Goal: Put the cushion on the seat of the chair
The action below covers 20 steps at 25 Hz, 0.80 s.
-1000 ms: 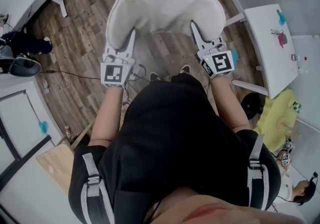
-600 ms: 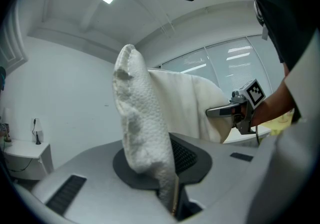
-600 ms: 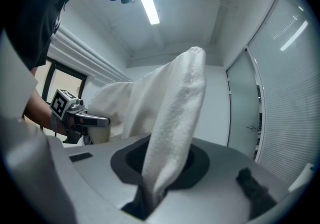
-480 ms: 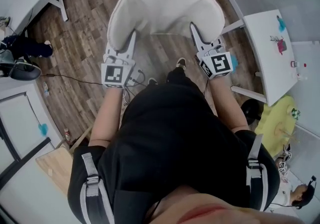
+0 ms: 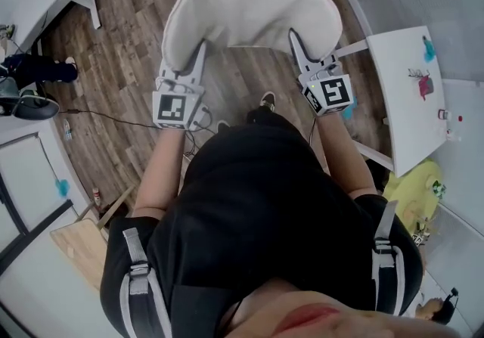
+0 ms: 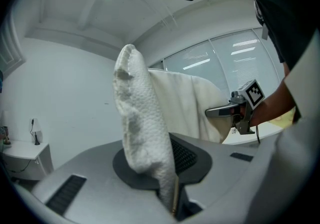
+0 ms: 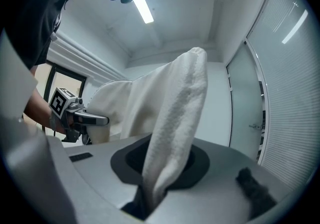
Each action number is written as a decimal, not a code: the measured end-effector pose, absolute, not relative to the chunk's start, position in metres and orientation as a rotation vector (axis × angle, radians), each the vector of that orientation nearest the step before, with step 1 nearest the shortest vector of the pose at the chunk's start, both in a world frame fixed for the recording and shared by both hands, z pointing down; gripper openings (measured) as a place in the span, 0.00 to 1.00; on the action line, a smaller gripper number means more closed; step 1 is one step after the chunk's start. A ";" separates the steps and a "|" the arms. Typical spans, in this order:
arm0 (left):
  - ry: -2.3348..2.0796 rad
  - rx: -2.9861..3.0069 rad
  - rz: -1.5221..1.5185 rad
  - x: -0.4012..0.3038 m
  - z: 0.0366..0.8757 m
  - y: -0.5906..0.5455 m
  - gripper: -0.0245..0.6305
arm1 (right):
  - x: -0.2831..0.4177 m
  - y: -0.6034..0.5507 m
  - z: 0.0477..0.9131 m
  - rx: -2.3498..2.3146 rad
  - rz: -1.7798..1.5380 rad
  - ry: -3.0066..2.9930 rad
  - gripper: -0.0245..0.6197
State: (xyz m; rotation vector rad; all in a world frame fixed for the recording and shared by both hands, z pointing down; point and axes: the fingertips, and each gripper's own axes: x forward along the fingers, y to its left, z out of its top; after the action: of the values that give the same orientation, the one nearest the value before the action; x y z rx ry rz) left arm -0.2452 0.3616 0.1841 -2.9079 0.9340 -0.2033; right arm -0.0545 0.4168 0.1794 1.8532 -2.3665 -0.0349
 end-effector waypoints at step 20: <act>1.103 -2.822 -0.264 -0.107 0.187 0.323 0.12 | 0.090 0.355 0.191 1.716 -0.025 -2.525 0.12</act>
State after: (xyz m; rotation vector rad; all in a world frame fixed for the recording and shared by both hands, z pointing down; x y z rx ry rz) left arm -0.1067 0.3235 0.1868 -2.8223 1.1026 -0.2639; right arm 0.0897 0.3549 0.1914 1.7159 -2.5251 -0.0254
